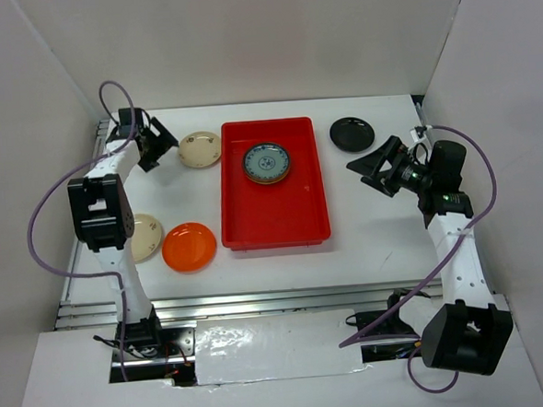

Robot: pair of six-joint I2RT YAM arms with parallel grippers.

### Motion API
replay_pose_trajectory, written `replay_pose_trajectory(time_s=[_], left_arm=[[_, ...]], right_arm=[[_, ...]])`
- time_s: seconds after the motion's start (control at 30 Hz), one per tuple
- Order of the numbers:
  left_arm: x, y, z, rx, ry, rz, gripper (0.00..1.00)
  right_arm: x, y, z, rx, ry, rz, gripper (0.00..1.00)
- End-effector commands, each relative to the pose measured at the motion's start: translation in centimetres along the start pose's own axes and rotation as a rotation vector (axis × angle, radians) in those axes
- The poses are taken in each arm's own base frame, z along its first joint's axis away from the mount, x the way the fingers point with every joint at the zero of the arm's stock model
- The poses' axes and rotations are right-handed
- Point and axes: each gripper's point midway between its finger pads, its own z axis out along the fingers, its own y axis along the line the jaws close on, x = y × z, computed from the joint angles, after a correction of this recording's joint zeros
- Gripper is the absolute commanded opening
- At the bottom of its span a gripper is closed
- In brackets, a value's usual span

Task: Place the plates into the plastic bin on the countertop

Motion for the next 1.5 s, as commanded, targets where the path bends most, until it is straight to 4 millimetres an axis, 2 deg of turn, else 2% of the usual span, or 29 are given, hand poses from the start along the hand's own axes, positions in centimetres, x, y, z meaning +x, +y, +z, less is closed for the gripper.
replay_pose_trajectory(time_s=[0.0,0.03,0.07,0.17,0.2,0.23,0.27,0.3,0.47,0.5,0.57,0.67,0.8,0.87,0.9,0.97,1.0,1.07,1.13,1.17,1.2,1.23,1.27,1.3,1.33,1.37,1.4,1.43,1.47], left_arm=[[0.1,-1.5,1.1,0.205,0.027,0.019,0.99],[0.6,-1.5,1.4,0.251,0.049,0.001,0.99],[1.1,-0.6,1.9,0.265,0.060,-0.014,0.99],[2.0,-0.7,3.2,0.319,0.100,-0.029,0.98],[3.4,0.4,4.4,0.292,0.145,-0.033,0.97],[3.7,0.0,4.8,0.296,0.155,-0.029,0.96],[4.0,0.4,5.3,0.273,0.165,-0.026,0.95],[5.3,1.4,6.2,0.237,0.204,-0.033,0.95],[7.0,2.4,8.2,0.212,0.252,-0.053,0.92],[7.7,2.8,8.7,0.206,0.270,-0.061,0.88],[7.8,2.5,9.0,0.216,0.278,-0.062,0.85],[8.2,2.8,9.5,0.199,0.289,-0.059,0.71],[8.6,3.0,10.1,0.196,0.307,-0.066,0.46],[8.7,2.8,10.2,0.215,0.317,-0.080,0.40],[8.6,2.5,10.3,0.241,0.317,-0.087,0.29],[8.4,2.4,10.0,0.258,0.315,-0.106,0.19],[8.0,2.3,9.9,0.265,0.303,-0.106,0.10],[6.8,2.1,8.9,0.260,0.270,-0.111,0.00],[5.4,3.4,8.1,0.207,0.217,-0.140,0.00],[3.5,2.5,6.0,0.206,0.163,-0.160,0.00],[2.6,5.1,5.7,0.111,0.096,-0.196,0.00],[1.7,5.8,4.5,0.066,0.050,-0.217,0.00],[-1.1,4.8,1.2,0.066,-0.044,-0.239,0.00],[-0.9,5.7,0.2,0.019,-0.077,-0.248,0.00],[-4.1,4.8,-3.2,0.020,-0.205,-0.251,0.00],[-4.6,4.2,-4.6,0.027,-0.244,-0.243,0.00],[-4.3,3.3,-5.7,0.047,-0.257,-0.224,0.00],[-5.5,0.9,-7.8,0.128,-0.291,-0.170,0.00],[-5.3,-0.5,-8.3,0.156,-0.273,-0.135,0.00]], right_arm=[[0.2,1.4,-0.4,-0.066,-0.001,-0.054,1.00],[0.2,1.4,-0.4,-0.070,0.000,-0.055,1.00],[0.3,1.4,-0.4,-0.069,0.000,-0.056,1.00],[0.4,1.3,-0.3,-0.068,0.004,-0.053,1.00],[0.3,1.3,-0.2,-0.071,0.003,-0.053,1.00],[0.4,1.3,-0.1,-0.074,0.007,-0.051,1.00],[0.4,1.2,-0.1,-0.072,0.008,-0.047,1.00],[0.4,1.2,0.0,-0.074,0.009,-0.049,1.00],[0.4,1.3,0.0,-0.075,0.010,-0.052,1.00],[0.5,1.3,0.0,-0.076,0.011,-0.052,1.00],[0.4,1.3,0.0,-0.077,0.011,-0.052,1.00],[0.3,1.5,0.0,-0.079,0.009,-0.054,1.00],[0.3,1.8,-0.1,-0.090,0.009,-0.054,1.00],[0.3,1.9,-0.1,-0.091,0.005,-0.056,1.00],[0.3,2.0,-0.2,-0.093,0.007,-0.059,1.00],[0.3,2.0,-0.3,-0.093,0.006,-0.064,1.00],[0.3,2.0,-0.3,-0.091,0.005,-0.062,1.00],[0.3,2.0,-0.3,-0.092,0.006,-0.064,1.00],[0.2,2.0,-0.3,-0.092,0.004,-0.064,1.00],[0.3,2.0,-0.2,-0.091,0.005,-0.061,1.00],[0.1,2.0,-0.3,-0.091,0.001,-0.064,1.00],[0.2,1.9,-0.2,-0.090,0.002,-0.060,1.00],[0.1,2.0,-0.2,-0.092,0.000,-0.060,1.00],[0.0,2.0,-0.2,-0.093,-0.001,-0.057,1.00],[0.0,2.0,-0.1,-0.095,-0.003,-0.053,1.00],[0.0,1.9,0.0,-0.093,-0.005,-0.054,1.00],[-0.1,1.9,0.0,-0.091,-0.008,-0.050,1.00],[-0.3,1.7,0.1,-0.087,-0.010,-0.043,1.00],[-0.3,1.7,0.3,-0.088,-0.014,-0.044,1.00]])
